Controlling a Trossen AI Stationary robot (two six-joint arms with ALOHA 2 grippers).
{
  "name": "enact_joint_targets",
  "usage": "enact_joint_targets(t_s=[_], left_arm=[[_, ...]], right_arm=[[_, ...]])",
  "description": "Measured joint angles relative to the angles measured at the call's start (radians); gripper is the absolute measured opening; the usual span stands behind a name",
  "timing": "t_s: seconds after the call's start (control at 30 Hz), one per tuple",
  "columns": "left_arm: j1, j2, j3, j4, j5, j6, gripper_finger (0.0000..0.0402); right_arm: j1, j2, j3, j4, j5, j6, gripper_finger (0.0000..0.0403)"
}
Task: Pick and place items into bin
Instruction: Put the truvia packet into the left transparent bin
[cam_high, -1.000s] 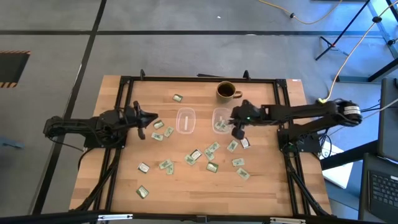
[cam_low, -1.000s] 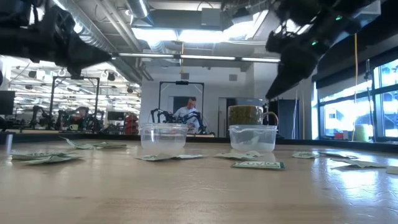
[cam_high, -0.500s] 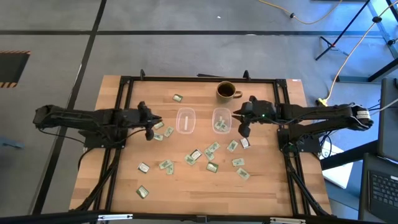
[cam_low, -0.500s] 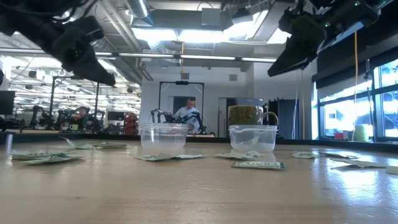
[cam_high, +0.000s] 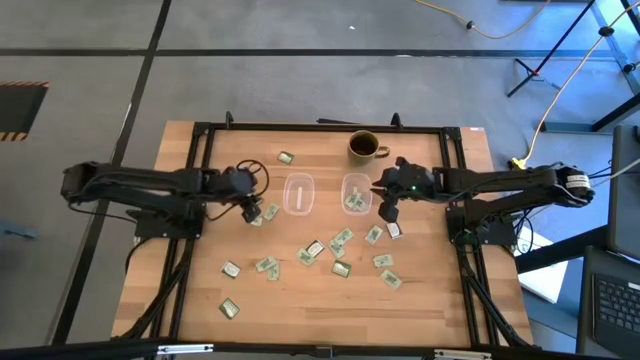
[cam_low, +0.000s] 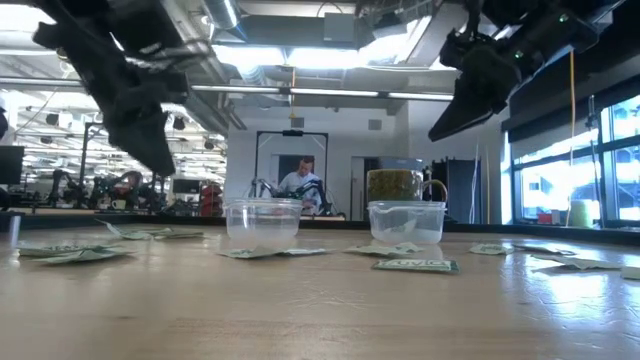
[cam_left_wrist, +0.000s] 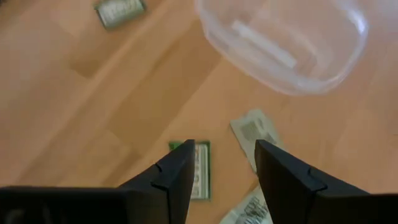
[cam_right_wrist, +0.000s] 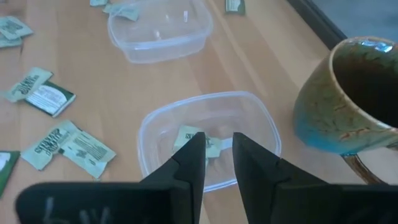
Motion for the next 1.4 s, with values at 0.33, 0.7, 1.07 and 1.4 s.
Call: enact_joint_targets(t_s=[0.33, 0.7, 1.07, 1.4], left_arm=[[0.091, 0.174, 0.000, 0.008, 0.044, 0.029, 0.0155], [0.113, 0.317, 0.000, 0.021, 0.052, 0.030, 0.0155], [0.113, 0.373, 0.005, 0.026, 0.086, 0.013, 0.0154], [0.113, 0.369, 0.002, 0.026, 0.094, 0.013, 0.0116]], right_arm=[[0.000, 0.001, 0.000, 0.024, 0.001, -0.021, 0.0085], [0.000, 0.001, 0.000, 0.024, 0.001, -0.022, 0.0085], [0.000, 0.001, 0.000, 0.021, 0.001, -0.022, 0.0085], [0.000, 0.001, 0.000, 0.020, 0.001, -0.022, 0.0085]])
